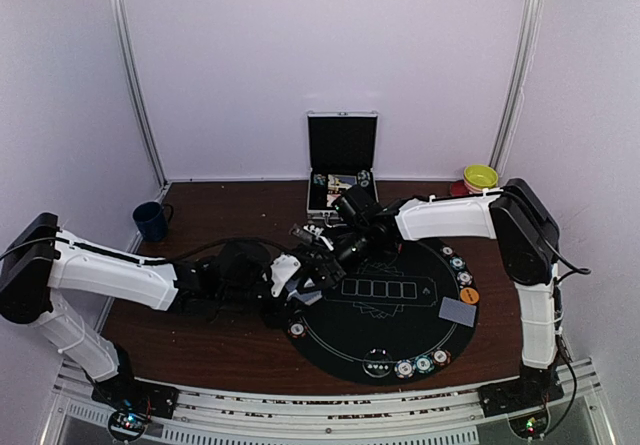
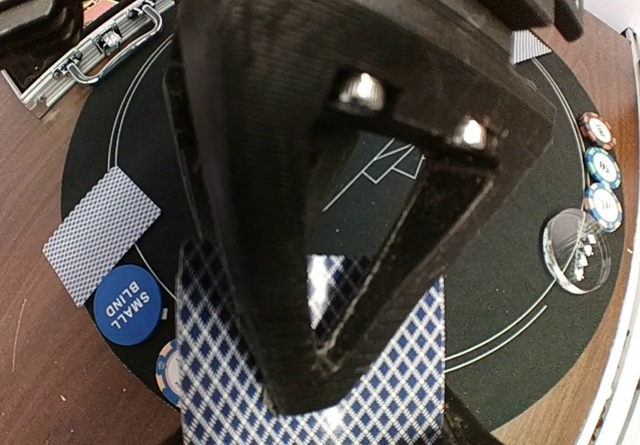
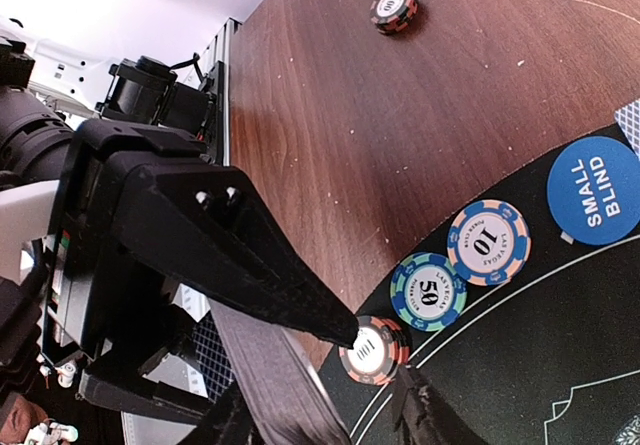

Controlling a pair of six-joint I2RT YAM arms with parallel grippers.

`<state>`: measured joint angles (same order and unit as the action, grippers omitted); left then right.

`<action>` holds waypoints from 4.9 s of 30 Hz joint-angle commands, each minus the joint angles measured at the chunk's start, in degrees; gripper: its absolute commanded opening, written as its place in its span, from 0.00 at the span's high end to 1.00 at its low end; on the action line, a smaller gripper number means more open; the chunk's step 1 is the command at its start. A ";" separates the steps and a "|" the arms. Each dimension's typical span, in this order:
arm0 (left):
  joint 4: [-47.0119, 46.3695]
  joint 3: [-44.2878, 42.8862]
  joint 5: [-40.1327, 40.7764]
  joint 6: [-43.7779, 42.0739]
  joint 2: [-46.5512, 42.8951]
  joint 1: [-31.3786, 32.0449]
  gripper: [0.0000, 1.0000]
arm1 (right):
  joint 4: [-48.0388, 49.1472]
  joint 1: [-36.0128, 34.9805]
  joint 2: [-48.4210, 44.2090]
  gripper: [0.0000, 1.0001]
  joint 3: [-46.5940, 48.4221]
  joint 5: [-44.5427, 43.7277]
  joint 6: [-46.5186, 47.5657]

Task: Distribute texas hold em gaming equipment
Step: Pick up the poker card from the face-down deck piles, then distribute the poker card in the dealer area, then pick up the poker card from the face-down deck piles.

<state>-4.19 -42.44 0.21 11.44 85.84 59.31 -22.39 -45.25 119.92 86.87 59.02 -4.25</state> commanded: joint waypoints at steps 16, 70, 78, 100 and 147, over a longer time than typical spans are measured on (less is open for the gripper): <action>-2.69 -1.64 -0.47 -0.64 0.88 0.28 0.47 | -8.76 2.84 -1.94 0.73 2.08 -3.57 5.56; -1.22 -1.25 2.00 -0.50 -2.07 0.25 0.47 | -55.30 11.70 6.95 1.00 19.40 -5.29 42.53; -0.77 -0.92 2.50 -0.62 -3.40 0.26 0.47 | -55.29 5.76 8.87 1.00 15.57 -8.01 45.98; -1.11 -0.54 1.92 -0.44 -4.68 0.26 0.47 | -55.30 -1.18 11.99 1.00 12.89 -7.94 47.11; -1.36 -0.46 1.47 -0.30 -4.72 0.28 0.47 | -32.02 3.54 -5.09 0.56 7.69 -20.49 28.25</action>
<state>-4.19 -42.63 2.15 11.44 81.87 59.35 -61.36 -44.21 120.66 95.92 38.52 28.38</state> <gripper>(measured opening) 0.532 0.425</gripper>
